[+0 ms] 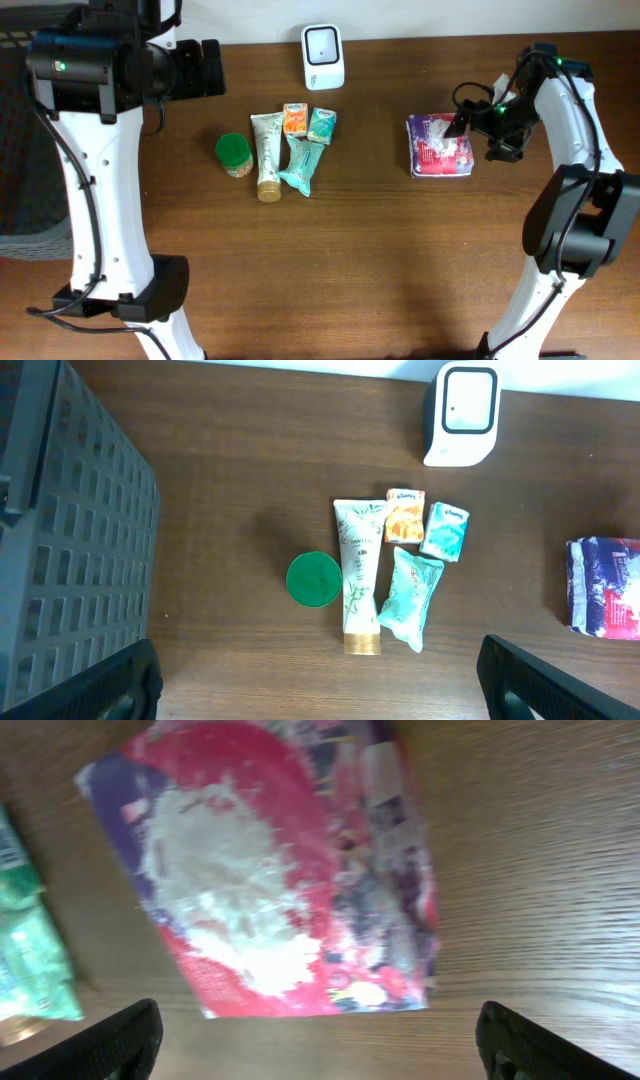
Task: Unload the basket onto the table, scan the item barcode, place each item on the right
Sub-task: 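Raise the tissue pack with the right gripper over the scanner, then move the tissue pack right and drop it at the table's right edge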
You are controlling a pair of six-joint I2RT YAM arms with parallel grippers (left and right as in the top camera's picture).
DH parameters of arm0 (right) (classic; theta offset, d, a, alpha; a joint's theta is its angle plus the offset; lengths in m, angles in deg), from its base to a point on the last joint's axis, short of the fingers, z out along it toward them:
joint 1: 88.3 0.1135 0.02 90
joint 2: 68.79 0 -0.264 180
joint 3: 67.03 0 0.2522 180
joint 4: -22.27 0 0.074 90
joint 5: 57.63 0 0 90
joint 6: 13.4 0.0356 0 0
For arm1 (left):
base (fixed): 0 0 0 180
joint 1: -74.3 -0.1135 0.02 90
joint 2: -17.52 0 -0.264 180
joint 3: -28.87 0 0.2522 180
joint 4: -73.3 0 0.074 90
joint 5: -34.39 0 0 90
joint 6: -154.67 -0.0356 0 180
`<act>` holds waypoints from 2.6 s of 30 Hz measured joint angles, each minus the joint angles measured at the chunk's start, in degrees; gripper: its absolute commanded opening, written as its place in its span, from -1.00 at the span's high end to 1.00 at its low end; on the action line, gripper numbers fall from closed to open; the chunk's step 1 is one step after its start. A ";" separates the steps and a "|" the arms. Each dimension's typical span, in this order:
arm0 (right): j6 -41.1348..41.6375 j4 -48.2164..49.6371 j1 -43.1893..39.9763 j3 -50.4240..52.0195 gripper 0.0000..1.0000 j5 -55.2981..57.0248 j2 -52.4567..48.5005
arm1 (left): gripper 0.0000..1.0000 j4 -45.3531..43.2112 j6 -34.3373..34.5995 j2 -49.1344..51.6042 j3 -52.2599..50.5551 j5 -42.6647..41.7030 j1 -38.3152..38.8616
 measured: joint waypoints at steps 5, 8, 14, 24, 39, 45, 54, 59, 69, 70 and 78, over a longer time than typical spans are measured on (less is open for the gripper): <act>-1.46 0.83 0.00 2.67 -0.98 2.27 0.00 | -0.98 0.00 0.00 0.00 0.00 0.00 0.00; -1.75 2.93 0.00 5.49 -0.88 1.18 -0.17 | -0.98 -0.02 0.00 0.00 0.00 0.00 0.00; -3.52 11.74 0.04 11.67 0.83 -6.49 -1.84 | -0.98 0.00 0.00 0.00 0.00 0.00 0.00; 3.52 8.24 0.04 6.78 0.92 -42.86 -2.43 | -0.98 0.00 0.00 0.00 0.00 0.00 0.00; 25.05 -3.32 0.37 6.03 0.92 -65.85 -2.47 | -0.98 0.00 0.00 0.00 0.00 0.00 0.00; 16.98 -0.81 1.64 6.03 0.92 -62.71 -2.47 | -0.97 0.00 0.00 0.00 0.00 -0.02 0.00; 22.82 32.98 22.16 3.08 0.92 -14.51 -2.80 | -0.98 0.00 0.00 0.00 0.00 0.00 0.00; 23.12 51.32 26.43 -1.22 0.92 7.78 -2.80 | -0.98 -0.02 0.00 0.00 0.00 0.00 0.00; 23.12 60.13 28.09 -1.31 0.92 11.13 -8.37 | -0.98 0.00 0.00 0.00 0.00 0.00 0.00; 23.19 59.69 27.93 -1.31 0.92 10.62 -8.24 | -0.98 0.00 0.00 0.00 0.00 0.00 0.00; 27.80 42.42 8.92 -1.64 0.92 9.94 2.14 | -0.98 0.00 0.00 0.00 0.00 0.00 0.00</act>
